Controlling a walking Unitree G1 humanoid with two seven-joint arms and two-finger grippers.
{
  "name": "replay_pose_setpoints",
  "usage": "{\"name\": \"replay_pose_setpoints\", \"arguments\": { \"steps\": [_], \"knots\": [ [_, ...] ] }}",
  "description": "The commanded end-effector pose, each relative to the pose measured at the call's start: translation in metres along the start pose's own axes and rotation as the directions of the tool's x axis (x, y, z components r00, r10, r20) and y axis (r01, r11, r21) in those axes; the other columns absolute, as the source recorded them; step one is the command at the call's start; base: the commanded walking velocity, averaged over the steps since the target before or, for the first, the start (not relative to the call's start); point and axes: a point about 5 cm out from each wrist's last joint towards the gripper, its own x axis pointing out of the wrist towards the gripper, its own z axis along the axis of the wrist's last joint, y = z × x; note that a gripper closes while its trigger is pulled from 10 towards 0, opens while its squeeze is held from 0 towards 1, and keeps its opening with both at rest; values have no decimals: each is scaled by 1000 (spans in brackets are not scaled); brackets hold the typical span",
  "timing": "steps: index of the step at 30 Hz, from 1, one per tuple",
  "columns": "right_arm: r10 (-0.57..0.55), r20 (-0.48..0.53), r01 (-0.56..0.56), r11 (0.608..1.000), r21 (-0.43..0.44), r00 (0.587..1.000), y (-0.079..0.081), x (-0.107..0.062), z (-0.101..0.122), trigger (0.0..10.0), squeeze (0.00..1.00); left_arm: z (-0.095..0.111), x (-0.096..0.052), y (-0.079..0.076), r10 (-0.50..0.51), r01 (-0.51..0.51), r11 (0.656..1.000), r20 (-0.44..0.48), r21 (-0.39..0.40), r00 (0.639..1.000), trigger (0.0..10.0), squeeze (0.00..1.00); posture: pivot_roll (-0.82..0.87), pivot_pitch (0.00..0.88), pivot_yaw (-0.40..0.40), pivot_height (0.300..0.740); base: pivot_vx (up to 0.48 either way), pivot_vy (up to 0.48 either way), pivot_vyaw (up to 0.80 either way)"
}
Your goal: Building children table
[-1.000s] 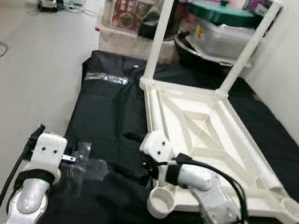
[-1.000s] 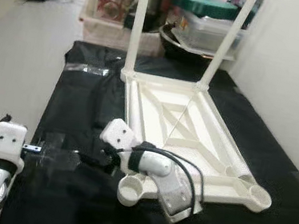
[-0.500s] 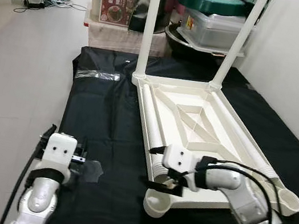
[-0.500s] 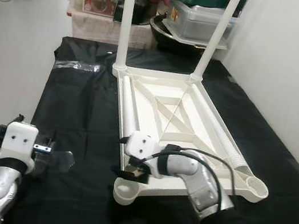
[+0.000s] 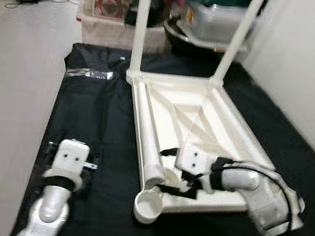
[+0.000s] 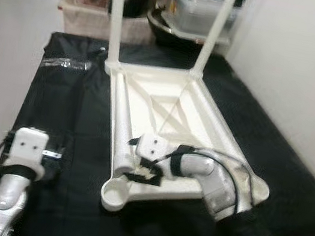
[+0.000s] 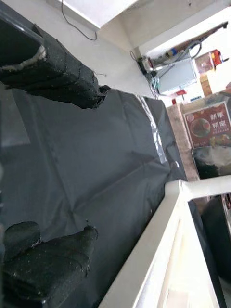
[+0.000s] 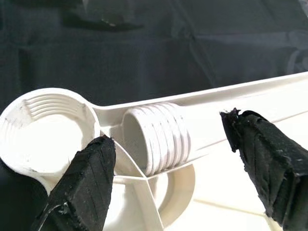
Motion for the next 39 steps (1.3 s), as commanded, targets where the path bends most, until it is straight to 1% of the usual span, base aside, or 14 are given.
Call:
{"name": "replay_pose_setpoints", "arguments": {
  "steps": [1, 6, 9, 12, 15, 17, 22, 23, 25, 26, 28, 33, 36, 39],
  "knots": [
    [-2, 9, 2, 1000, -27, 1000, 0, 6, 3, 10000, 0, -6, 0, 2, -4, 4, 1000, -20, 17, 1000, 10000, 0, 73, 0, -81, 740, 0, 0, 0],
    [-20, -8, 20, 1000, -19, 1000, 4, 17, 3, 10000, 0, -7, 0, 1, -8, 8, 1000, -26, 21, 1000, 10000, 0, 70, 0, -82, 740, 0, 0, 0],
    [-90, -61, 91, 996, -1, 994, 9, 38, 1, 10000, 0, -7, 0, -4, -19, 19, 1000, -29, 20, 999, 10000, 0, 70, 0, -78, 740, 0, 0, 0],
    [-95, -88, 95, 995, -4, 992, 12, 44, -1, 10000, 0, -7, -1, -4, -21, 22, 1000, -28, 21, 999, 10000, 0, 75, 0, -79, 740, 0, 0, 0],
    [-73, -93, 73, 997, -3, 993, 14, 44, -3, 10000, 0, -8, -1, -3, -19, 20, 1000, -29, 25, 999, 10000, 0, 84, 0, -80, 740, 0, 0, 0],
    [-34, -114, 31, 999, -26, 993, 16, 40, -8, 10000, 0, -8, -1, 2, -10, 11, 1000, -29, 30, 1000, 10000, 0, 82, 0, -80, 740, 0, 0, 0],
    [14, -104, -16, 1000, -18, 994, 16, 32, -10, 10000, 0, -9, -2, 5, -6, 7, 999, -30, 32, 1000, 10000, 0, 76, 0, -79, 740, 0, 0, 0],
    [46, -95, -47, 999, -5, 994, 13, 23, -10, 10000, 0, -9, -2, 4, -7, 8, 999, -31, 31, 999, 10000, 0, 71, 0, -80, 740, 0, 0, 0],
    [46, -95, -47, 999, -5, 994, 13, 23, -10, 10000, 0, -9, -2, 4, -7, 8, 999, -31, 31, 999, 10000, 0, 71, 0, -80, 740, 0, 0, 0],
    [67, -101, -67, 998, -3, 993, 9, 15, -12, 10000, 0, -10, -1, 1, -10, 11, 1000, -32, 28, 999, 10000, 0, 66, 0, -81, 740, 0, 0, 0],
    [64, -124, -65, 998, -6, 990, 5, 10, -16, 10000, 0, -10, -1, -2, -14, 15, 1000, -32, 24, 999, 10000, 0, 63, 0, -81, 740, 0, 0, 0],
    [44, -163, -49, 999, -23, 986, 2, 9, -22, 10000, 0, -10, -1, -5, -20, 21, 1000, -33, 20, 999, 10000, 0, 66, 0, -82, 740, 0, 0, 0],
    [29, -198, -36, 999, -32, 980, 3, 13, -27, 10000, 0, -11, -1, -2, -18, 19, 1000, -35, 25, 999, 10000, 0, 76, 0, -83, 740, 0, 0, 0],
    [-4, -235, -5, 999, -38, 972, -2, 13, -32, 10000, 0, -12, -1, 1, -14, 15, 999, -36, 31, 999, 10000, 0, 77, 0, -82, 740, 0, 0, 0]
  ]
}}
